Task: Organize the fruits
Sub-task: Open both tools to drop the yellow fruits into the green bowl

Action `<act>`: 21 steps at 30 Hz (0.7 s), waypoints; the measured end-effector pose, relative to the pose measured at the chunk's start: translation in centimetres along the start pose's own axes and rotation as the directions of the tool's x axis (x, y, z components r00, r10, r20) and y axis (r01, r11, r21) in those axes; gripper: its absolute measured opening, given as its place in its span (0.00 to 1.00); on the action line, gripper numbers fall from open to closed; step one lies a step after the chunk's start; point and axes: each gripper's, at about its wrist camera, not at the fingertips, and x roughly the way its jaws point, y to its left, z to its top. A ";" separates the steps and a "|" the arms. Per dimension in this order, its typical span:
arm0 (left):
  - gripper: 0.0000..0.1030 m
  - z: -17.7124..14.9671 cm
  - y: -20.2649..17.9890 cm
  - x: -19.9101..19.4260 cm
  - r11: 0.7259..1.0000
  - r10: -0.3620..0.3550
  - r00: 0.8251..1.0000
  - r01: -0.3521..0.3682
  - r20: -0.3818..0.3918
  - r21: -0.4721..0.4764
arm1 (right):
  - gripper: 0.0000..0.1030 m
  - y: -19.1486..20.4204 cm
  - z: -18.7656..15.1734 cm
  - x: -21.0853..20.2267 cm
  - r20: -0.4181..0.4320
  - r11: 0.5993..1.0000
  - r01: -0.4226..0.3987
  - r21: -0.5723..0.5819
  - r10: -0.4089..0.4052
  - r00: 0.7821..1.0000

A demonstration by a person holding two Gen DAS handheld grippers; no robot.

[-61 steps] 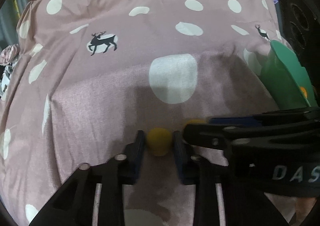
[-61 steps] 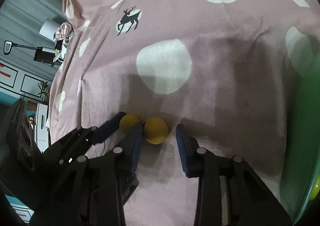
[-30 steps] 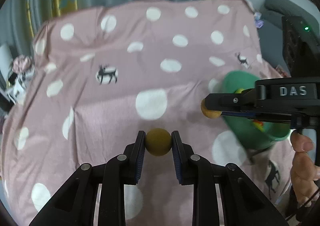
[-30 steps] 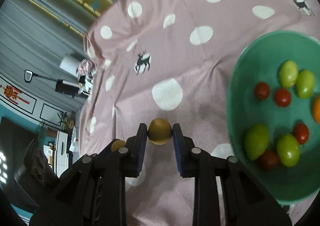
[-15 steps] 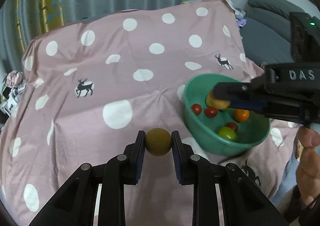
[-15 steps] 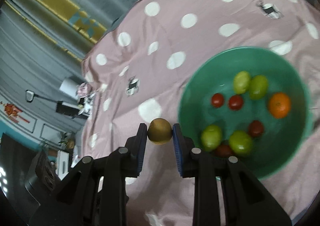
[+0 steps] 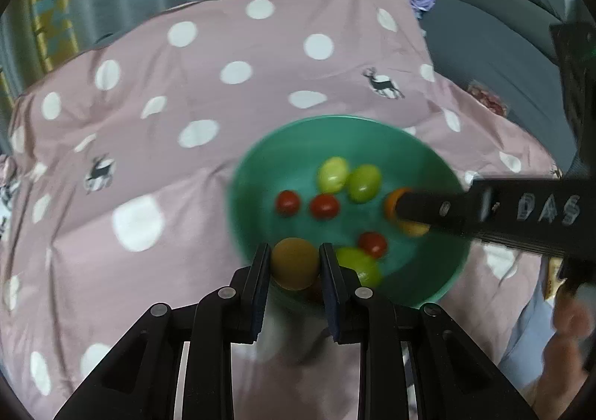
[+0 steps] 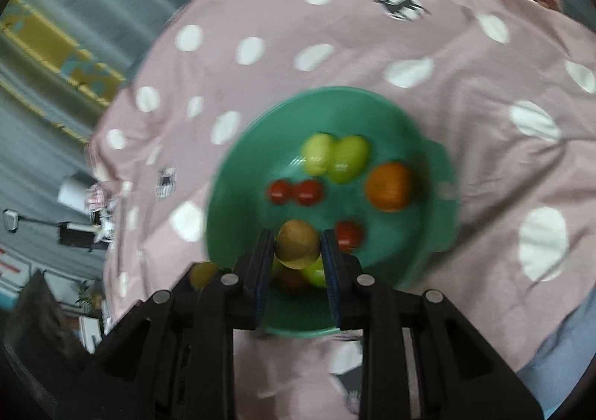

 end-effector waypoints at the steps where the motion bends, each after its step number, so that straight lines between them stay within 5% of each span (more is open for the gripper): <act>1: 0.25 0.2 -0.6 0.6 1.000 0.003 1.000 -0.003 -0.003 0.012 | 0.27 -0.9 0.0 0.0 -0.005 1.000 0.001 0.021 -0.001 1.000; 4: 0.25 0.5 -1.8 2.4 0.999 0.046 0.999 -0.046 -0.018 0.013 | 0.27 -3.0 0.5 -0.5 -0.008 0.997 -0.032 0.076 0.033 0.999; 13: 0.25 -0.2 -2.7 3.7 1.000 0.018 0.997 -0.019 -0.073 -0.012 | 0.30 -3.1 0.8 -0.9 -0.029 0.998 -0.053 0.040 0.054 0.998; 15: 0.30 0.0 -2.5 3.4 0.999 0.012 0.996 -0.015 -0.094 -0.030 | 0.38 -3.3 0.7 -1.1 -0.041 0.997 -0.053 0.062 0.055 0.998; 18: 0.59 0.0 -2.5 3.0 0.999 -0.037 0.991 0.032 -0.129 -0.040 | 0.53 -3.7 0.4 -1.8 -0.039 0.989 -0.102 0.110 0.107 0.994; 21: 0.68 -0.4 -3.2 1.7 0.999 -0.048 0.994 0.048 -0.101 -0.002 | 0.81 -3.8 0.0 -2.6 -0.034 0.980 -0.140 0.138 0.146 0.989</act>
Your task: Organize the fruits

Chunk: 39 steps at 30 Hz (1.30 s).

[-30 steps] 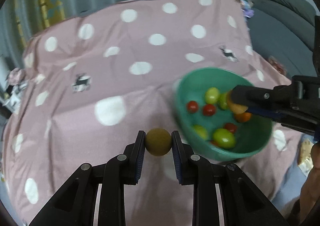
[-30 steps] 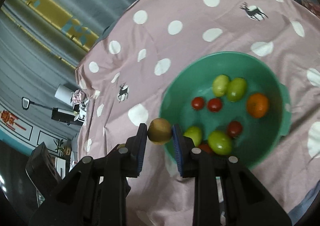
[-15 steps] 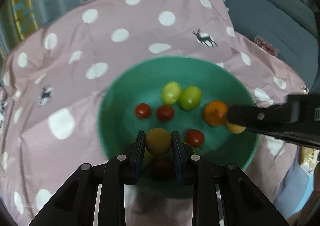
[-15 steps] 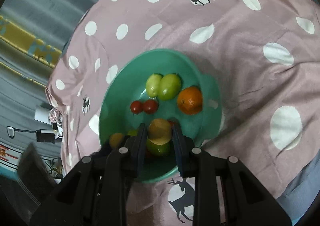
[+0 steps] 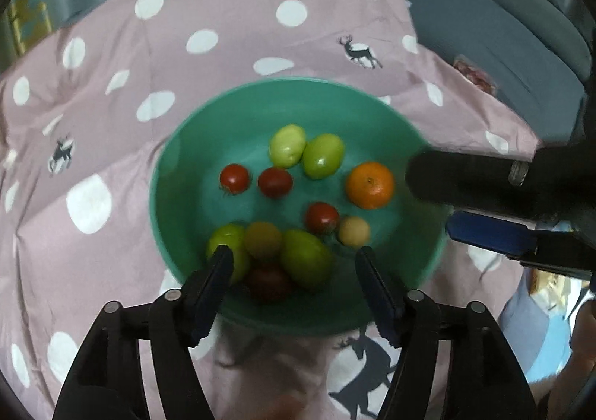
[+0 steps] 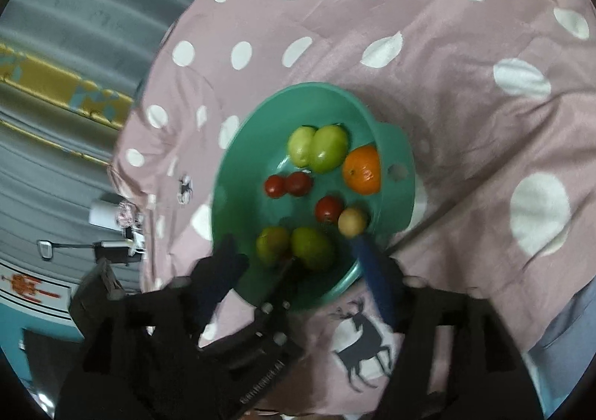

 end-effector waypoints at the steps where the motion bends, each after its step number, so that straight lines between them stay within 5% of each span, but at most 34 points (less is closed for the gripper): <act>1: 0.70 -0.3 -0.2 -0.5 1.000 0.015 1.000 -0.015 0.013 0.003 | 0.85 0.1 -0.3 -0.6 0.018 1.000 0.027 0.005 -0.027 0.999; 4: 0.77 -1.0 -0.7 -1.7 0.999 0.012 0.999 -0.013 0.031 0.034 | 0.89 0.4 -0.8 -1.7 0.063 0.996 0.090 0.009 -0.091 0.994; 7: 0.99 -1.9 -0.3 -2.9 0.999 -0.036 0.999 0.036 0.013 -0.002 | 0.95 0.5 -1.1 -2.8 0.068 0.995 0.103 0.005 -0.104 0.992; 12: 0.99 -3.6 0.6 -3.0 0.985 -0.164 0.983 0.158 -0.086 -0.075 | 0.97 -0.1 -1.2 -4.2 0.118 0.985 0.170 0.021 -0.171 0.978; 18: 0.99 -5.3 0.6 -2.0 0.999 0.036 0.997 -0.037 -0.064 -0.009 | 1.00 -1.7 -1.1 -4.1 0.099 0.978 0.169 0.126 -0.182 0.978; 24: 0.99 -6.6 1.9 -0.5 0.995 -0.068 0.991 0.060 -0.115 -0.075 | 1.00 -2.4 -1.1 -3.3 0.061 0.967 0.209 0.147 -0.219 0.974; 30: 0.99 -6.8 1.8 -0.6 0.997 0.057 0.996 -0.060 -0.068 -0.040 | 1.00 -3.5 -0.7 -3.6 0.068 0.953 0.221 0.205 -0.239 0.969; 39: 0.99 -6.8 1.4 -0.8 0.998 0.063 0.997 -0.063 -0.036 -0.016 | 1.00 -3.2 -0.7 -3.1 0.058 0.949 0.245 0.197 -0.260 0.964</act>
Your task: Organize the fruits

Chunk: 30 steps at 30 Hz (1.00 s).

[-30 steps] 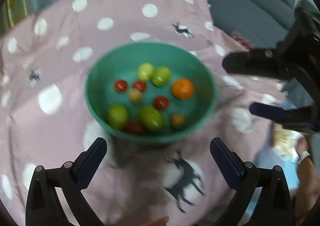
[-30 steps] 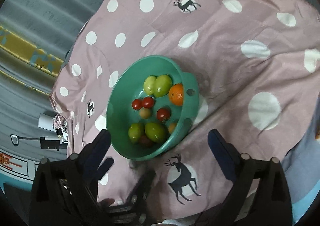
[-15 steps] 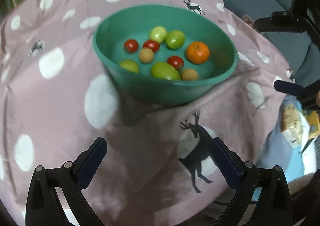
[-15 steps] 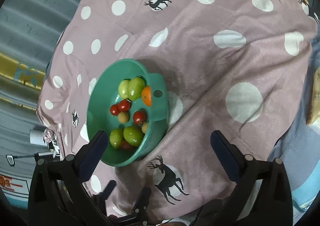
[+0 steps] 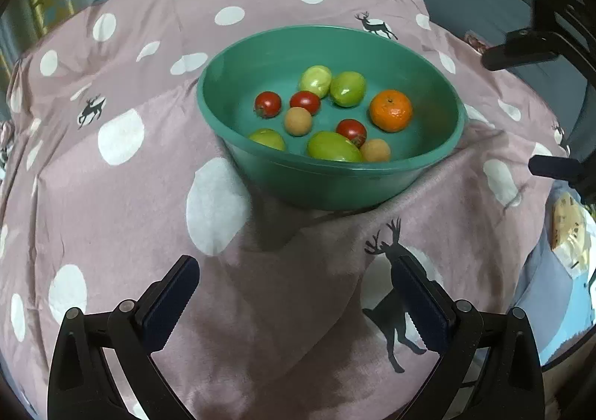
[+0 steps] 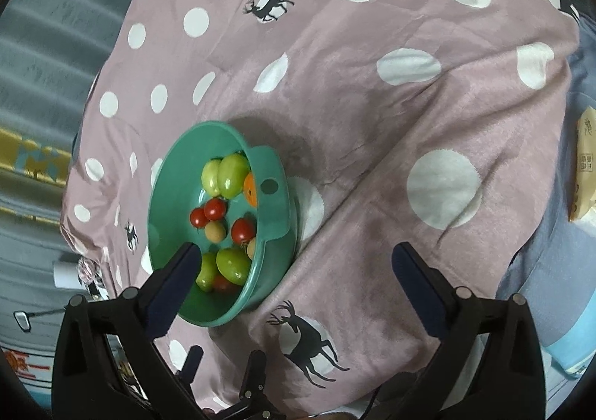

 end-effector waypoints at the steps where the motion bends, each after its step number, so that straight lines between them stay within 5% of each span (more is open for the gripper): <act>1: 0.99 0.0 0.0 -0.1 1.000 -0.002 1.000 0.002 0.005 0.001 | 1.00 0.0 0.0 0.0 0.002 1.000 0.006 -0.003 -0.006 1.000; 6: 0.99 0.0 0.3 -1.2 0.999 -0.017 0.996 0.021 0.087 -0.047 | 1.00 0.2 0.0 -0.3 0.035 1.000 0.020 -0.011 -0.019 0.999; 12: 0.99 0.0 -0.9 -3.0 0.994 0.112 0.971 -0.111 0.213 -0.019 | 1.00 -0.5 0.2 -0.1 0.022 1.000 0.030 -0.008 -0.030 0.999; 17: 0.99 0.0 -1.7 -2.9 1.000 0.006 0.980 -0.004 0.197 -0.009 | 1.00 -1.6 0.3 -0.6 0.029 0.999 0.027 0.023 -0.027 0.999; 22: 0.99 0.0 -3.5 -2.8 0.995 0.088 0.966 -0.096 0.241 0.022 | 1.00 -2.9 0.6 -0.9 0.036 0.998 0.029 0.059 -0.031 0.999; 30: 0.99 0.1 -4.9 -2.8 0.996 0.056 0.967 -0.073 0.247 0.059 | 1.00 -3.7 0.9 -1.3 0.040 0.996 0.022 0.090 -0.026 0.999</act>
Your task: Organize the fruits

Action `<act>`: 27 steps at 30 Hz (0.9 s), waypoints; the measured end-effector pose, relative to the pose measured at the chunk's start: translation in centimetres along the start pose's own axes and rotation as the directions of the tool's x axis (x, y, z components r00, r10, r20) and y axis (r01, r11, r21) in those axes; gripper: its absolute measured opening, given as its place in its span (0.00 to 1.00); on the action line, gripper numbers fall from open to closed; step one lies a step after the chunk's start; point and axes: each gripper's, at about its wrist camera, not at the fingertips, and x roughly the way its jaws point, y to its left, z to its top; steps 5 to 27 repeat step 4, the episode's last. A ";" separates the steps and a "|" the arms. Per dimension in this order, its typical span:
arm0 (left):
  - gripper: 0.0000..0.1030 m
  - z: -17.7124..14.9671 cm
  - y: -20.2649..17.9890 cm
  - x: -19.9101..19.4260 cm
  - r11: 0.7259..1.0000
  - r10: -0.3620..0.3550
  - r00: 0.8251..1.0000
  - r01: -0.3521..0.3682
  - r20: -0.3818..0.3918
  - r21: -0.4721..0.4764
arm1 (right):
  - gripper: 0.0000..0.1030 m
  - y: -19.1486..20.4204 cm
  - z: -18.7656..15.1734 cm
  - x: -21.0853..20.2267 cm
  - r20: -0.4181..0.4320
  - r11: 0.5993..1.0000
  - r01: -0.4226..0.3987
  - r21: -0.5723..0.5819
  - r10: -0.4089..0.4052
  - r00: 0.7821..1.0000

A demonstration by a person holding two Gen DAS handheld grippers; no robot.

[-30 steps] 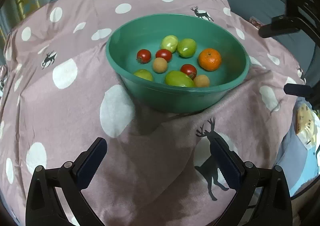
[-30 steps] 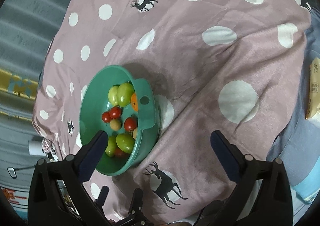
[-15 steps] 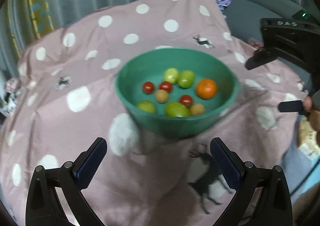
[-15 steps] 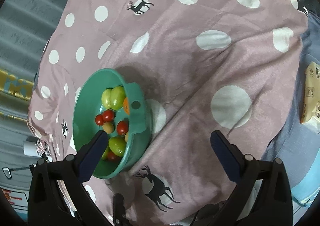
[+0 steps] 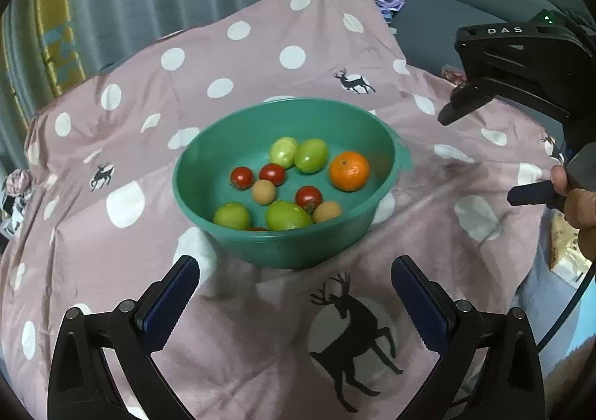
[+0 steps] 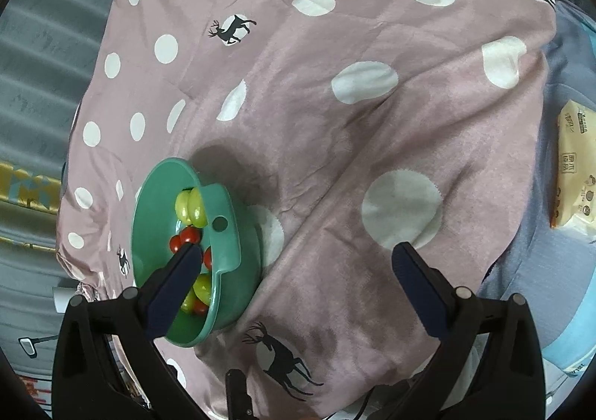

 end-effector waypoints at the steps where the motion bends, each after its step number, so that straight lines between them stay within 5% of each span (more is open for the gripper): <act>1: 0.99 0.0 -0.1 0.0 1.000 -0.004 1.000 0.004 0.000 -0.001 | 1.00 0.1 0.0 0.0 0.000 1.000 0.000 -0.007 0.000 1.000; 27: 0.99 0.1 -0.2 -0.3 1.000 0.008 1.000 -0.008 0.011 0.000 | 1.00 0.5 -0.2 0.0 0.002 0.999 0.009 -0.031 -0.009 1.000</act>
